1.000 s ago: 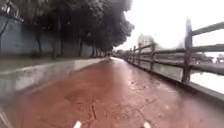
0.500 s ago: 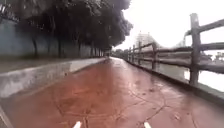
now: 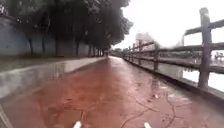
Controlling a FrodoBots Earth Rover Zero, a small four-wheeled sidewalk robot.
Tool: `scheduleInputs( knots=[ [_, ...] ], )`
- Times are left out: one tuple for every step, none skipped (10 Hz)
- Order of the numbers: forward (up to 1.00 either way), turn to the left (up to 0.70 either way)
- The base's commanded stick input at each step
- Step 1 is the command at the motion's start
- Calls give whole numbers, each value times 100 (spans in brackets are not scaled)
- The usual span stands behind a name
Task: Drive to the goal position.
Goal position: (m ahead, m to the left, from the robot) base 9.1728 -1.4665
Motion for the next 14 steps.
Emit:
scheduleInputs(
  knots=[
    [50,5],
    [50,5],
    [50,5],
    [50,5],
    [50,5],
    [50,5],
    [50,6],
    [50,5],
    [50,6],
    [50,6],
    [50,6],
    [50,6],
    [50,6],
    [50,6]
  ],
)
